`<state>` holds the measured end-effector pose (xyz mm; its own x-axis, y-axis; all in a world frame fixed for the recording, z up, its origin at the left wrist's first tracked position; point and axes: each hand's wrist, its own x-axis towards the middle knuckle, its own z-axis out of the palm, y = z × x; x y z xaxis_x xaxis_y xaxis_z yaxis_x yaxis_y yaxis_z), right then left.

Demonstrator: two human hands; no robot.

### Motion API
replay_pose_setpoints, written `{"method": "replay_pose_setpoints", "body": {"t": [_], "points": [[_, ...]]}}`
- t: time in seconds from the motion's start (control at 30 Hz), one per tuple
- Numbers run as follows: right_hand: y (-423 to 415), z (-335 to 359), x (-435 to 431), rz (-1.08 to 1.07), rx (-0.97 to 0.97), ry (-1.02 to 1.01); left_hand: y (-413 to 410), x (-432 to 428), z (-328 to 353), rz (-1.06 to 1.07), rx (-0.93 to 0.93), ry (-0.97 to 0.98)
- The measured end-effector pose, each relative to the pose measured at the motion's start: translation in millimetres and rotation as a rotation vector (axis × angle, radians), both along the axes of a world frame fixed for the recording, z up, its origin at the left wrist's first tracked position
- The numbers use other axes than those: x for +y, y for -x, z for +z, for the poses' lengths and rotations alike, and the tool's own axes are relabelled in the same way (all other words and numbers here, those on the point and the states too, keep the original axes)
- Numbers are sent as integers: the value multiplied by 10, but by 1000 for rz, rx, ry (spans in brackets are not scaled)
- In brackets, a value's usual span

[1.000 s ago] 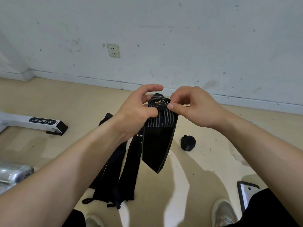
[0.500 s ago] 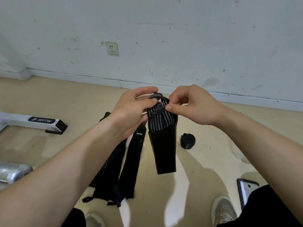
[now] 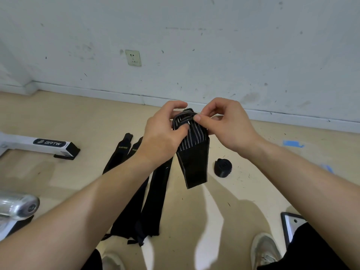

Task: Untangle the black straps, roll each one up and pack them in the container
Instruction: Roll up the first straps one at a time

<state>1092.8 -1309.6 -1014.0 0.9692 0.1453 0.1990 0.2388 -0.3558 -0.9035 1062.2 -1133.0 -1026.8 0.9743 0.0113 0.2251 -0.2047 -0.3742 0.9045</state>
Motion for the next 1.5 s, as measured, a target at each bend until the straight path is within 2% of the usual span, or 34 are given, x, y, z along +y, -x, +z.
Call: {"method": "replay_pose_setpoints", "body": {"t": [0.07, 0.2, 0.4, 0.53, 0.67, 0.93, 1.03, 1.17, 1.37, 1.5], "points": [[3, -5, 5, 9, 2, -19, -3, 0, -10, 25, -10, -9], [34, 5, 19, 82, -44, 35, 5, -2, -3, 50, -150, -180], [29, 12, 2, 86, -71, 52, -9, 37, 18, 26, -190, -263], [2, -18, 1, 40, -49, 37, -31, 61, 52, -66, -42, -23], [-1, -18, -38, 91, 24, 52, -51, 129, 124, -176, 77, 60], [2, 27, -100, 251, 378, -365, -74, 142, 140, -200, 330, 393], [-4, 46, -110, 286, 475, -459, -71, 135, 175, -206, 383, 485], [-10, 41, -74, 236, 525, -491, -56, 86, 189, -119, 364, 412], [-28, -33, -31, 155, 466, -367, -10, -5, 124, -62, 310, 290], [-38, -70, -27, 145, 457, -359, 5, -28, 125, -37, 311, 283]]}}
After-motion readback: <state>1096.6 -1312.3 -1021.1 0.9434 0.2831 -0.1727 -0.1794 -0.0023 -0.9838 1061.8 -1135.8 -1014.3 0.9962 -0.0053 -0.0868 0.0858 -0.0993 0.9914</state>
